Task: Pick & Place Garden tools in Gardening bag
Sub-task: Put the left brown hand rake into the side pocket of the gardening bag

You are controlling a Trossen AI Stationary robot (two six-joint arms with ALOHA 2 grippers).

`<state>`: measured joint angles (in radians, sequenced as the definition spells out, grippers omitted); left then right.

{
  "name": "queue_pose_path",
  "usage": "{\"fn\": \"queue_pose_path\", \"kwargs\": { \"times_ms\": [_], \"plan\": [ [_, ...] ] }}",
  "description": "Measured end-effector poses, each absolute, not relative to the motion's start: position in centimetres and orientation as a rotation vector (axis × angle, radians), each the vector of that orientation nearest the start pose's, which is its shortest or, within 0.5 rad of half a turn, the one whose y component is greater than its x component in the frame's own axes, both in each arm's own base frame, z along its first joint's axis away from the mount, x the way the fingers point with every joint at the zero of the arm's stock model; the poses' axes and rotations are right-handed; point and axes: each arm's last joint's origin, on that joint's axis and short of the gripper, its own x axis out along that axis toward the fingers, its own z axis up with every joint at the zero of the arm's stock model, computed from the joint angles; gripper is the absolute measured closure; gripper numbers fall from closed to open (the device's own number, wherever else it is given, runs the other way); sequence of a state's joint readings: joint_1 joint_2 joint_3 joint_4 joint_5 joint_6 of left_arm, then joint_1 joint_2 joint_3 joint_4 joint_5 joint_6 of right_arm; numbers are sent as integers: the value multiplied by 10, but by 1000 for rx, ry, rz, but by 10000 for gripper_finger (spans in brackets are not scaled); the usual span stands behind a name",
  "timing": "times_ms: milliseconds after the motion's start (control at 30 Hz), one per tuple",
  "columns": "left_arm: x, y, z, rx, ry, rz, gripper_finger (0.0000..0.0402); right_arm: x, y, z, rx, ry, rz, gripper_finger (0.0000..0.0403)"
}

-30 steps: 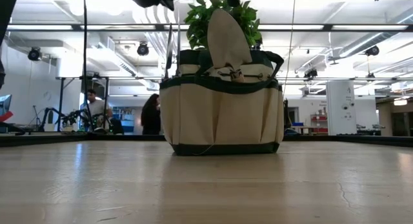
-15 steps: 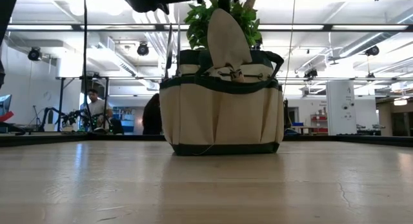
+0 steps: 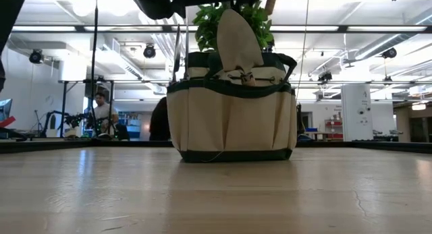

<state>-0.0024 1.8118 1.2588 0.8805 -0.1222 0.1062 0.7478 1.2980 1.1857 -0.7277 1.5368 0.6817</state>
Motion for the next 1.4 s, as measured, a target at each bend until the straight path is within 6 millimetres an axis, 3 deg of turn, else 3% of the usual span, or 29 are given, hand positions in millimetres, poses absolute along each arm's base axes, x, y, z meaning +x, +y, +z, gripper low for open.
{"fn": "queue_pose_path", "kwargs": {
  "times_ms": [300,567,700,833,967,1033,1167,1400],
  "plan": [
    [415,-5,315,160,-321,17,331,205,129,335,-35,101,-818,257],
    [417,-2,311,176,-281,46,331,198,126,343,-52,250,-635,269],
    [416,-2,312,182,-275,44,331,180,126,352,-28,328,-426,279],
    [415,-2,314,180,-276,44,331,164,127,356,30,390,-81,288],
    [414,-3,315,180,-279,39,331,152,126,358,123,206,275,297],
    [414,-3,315,180,-278,37,331,146,120,355,140,86,340,300],
    [414,-3,315,177,-279,35,331,134,104,342,105,-19,228,302],
    [414,-3,315,178,-274,34,331,133,87,327,0,-67,-280,291]
  ]
}}
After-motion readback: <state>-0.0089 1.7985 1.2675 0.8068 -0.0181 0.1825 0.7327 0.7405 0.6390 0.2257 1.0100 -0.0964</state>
